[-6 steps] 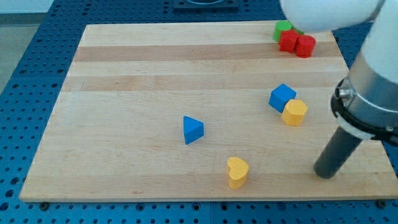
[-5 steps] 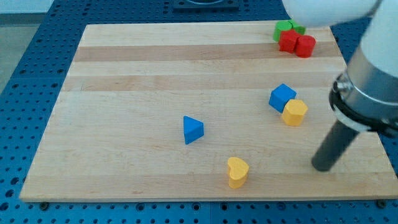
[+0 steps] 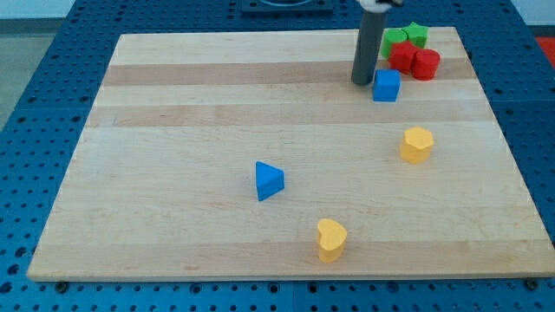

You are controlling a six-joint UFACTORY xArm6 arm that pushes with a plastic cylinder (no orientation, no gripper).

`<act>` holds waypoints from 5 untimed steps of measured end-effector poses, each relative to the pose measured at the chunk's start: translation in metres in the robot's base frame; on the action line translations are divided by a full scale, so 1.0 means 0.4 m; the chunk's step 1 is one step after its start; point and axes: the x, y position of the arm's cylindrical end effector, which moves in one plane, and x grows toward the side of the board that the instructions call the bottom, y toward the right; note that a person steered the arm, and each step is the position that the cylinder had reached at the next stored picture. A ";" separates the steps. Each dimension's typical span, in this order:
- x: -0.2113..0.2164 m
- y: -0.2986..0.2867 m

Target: Separate the cube from the hexagon

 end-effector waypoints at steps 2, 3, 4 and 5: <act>-0.052 0.003; 0.153 -0.034; 0.380 -0.012; 0.355 0.046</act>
